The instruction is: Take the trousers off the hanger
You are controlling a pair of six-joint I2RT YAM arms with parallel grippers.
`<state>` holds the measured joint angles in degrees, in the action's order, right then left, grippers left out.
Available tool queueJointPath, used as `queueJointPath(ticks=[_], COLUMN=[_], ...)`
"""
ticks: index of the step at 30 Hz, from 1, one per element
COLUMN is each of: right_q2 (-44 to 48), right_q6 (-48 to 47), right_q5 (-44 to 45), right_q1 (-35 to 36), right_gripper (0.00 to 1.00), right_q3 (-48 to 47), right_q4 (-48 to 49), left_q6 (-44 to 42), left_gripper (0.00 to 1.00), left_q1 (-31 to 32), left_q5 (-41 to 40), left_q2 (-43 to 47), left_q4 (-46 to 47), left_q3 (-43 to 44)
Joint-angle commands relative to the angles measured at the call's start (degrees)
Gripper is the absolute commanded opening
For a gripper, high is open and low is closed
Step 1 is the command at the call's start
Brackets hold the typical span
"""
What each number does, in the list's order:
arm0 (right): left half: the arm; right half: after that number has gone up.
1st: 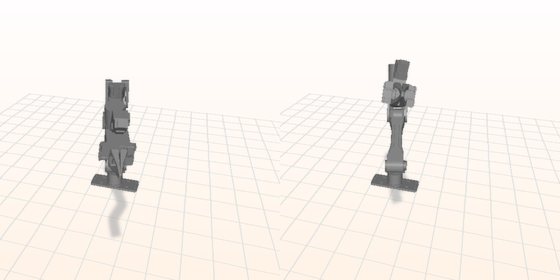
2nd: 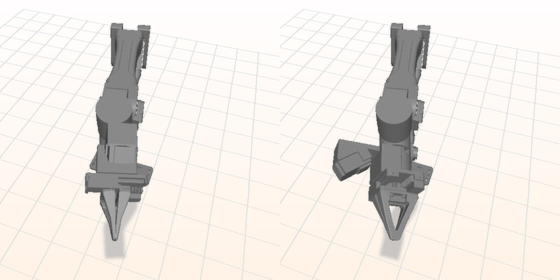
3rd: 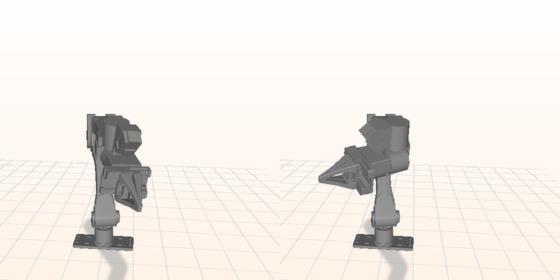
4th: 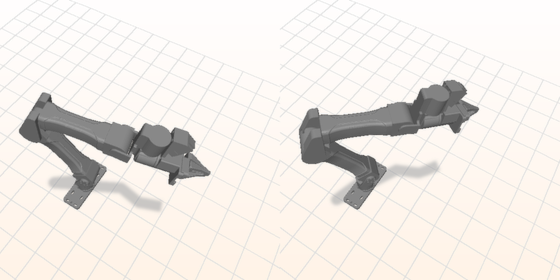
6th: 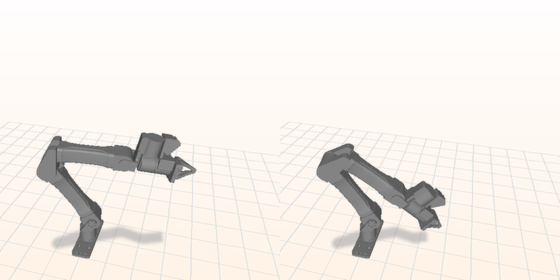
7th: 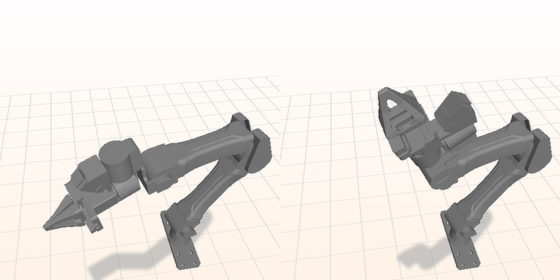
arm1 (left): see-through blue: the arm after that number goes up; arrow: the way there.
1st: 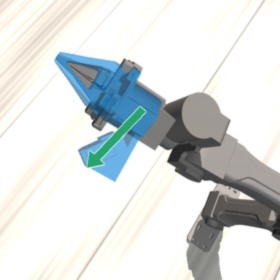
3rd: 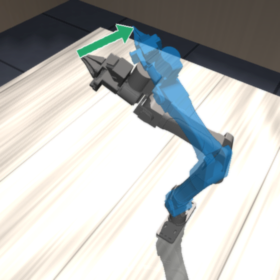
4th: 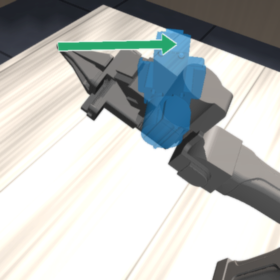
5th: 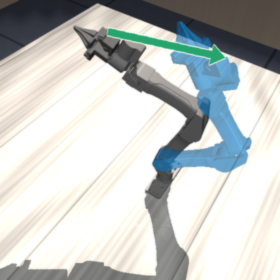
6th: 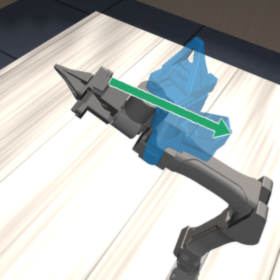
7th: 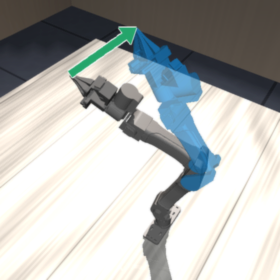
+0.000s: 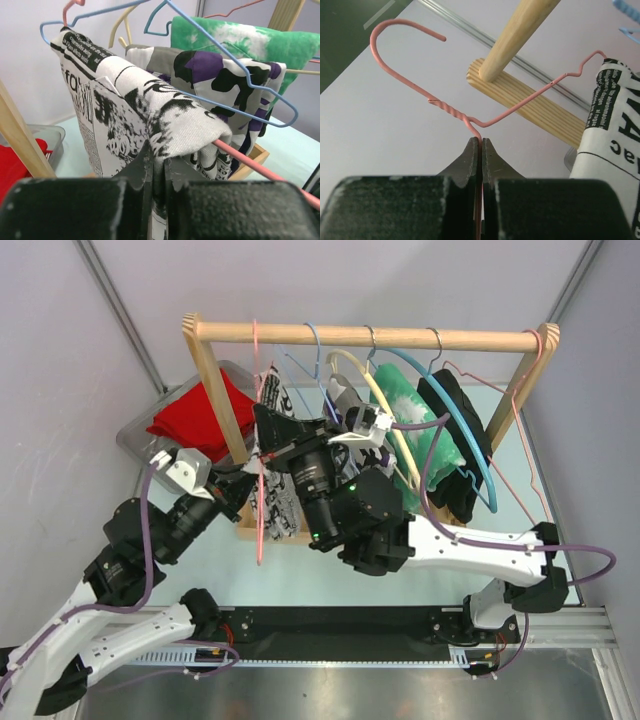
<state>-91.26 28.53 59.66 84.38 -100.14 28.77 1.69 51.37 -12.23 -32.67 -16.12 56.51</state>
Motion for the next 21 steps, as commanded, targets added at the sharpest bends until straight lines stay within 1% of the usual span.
queueJointPath(ticks=[1,3,4,6,9,13,14,15,17,21], right_q2=[7.1,9.5,10.3,13.1,16.0,17.7,17.8,17.9,17.9,17.3], right_q6=[3.6,4.9,6.3,10.7,13.1,12.6,11.6,10.8,9.7,6.4], right_q5=[-2.2,-3.1,-3.8,-6.1,-9.6,-13.8,-14.5,-14.6,-15.6,-17.0], right_q1=[0.1,-1.4,-2.2,-3.7,-6.7,-9.4,-9.6,-9.7,-9.6,-8.9], right_gripper=[0.0,0.0,0.0,0.0,0.0,0.0,0.0,0.0,0.0,0.0], right_q3=[1.5,2.5,3.1,5.6,7.1,7.1,6.7,6.4,6.5,6.2], right_q4=[2.7,-0.2,-3.5,-6.8,-12.9,-20.3,-21.3,-23.1,-23.8,-25.7], left_q6=[-1.3,-1.5,-1.5,-1.3,-0.8,0.7,1.5,2.1,3.6,6.9], left_gripper=[0.06,0.0,0.0,0.0,0.0,0.0,0.0,0.0,0.0,0.0], left_q1=[0.1,0.2,0.2,0.1,0.1,0.1,0.1,0.2,0.2,0.1], left_q5=[1.9,3.3,4.2,4.7,7.5,14.8,17.8,19.1,22.8,23.2], left_q2=[-0.1,0.1,0.1,0.1,0.4,-0.6,-0.9,-1.3,-2.0,-1.2], left_q4=[2.8,1.8,1.5,0.5,-0.4,-1.5,-2.2,-2.7,-3.5,-2.9], left_q3=[5.1,5.9,6.6,7.3,9.0,12.6,13.4,14.1,15.8,16.6])
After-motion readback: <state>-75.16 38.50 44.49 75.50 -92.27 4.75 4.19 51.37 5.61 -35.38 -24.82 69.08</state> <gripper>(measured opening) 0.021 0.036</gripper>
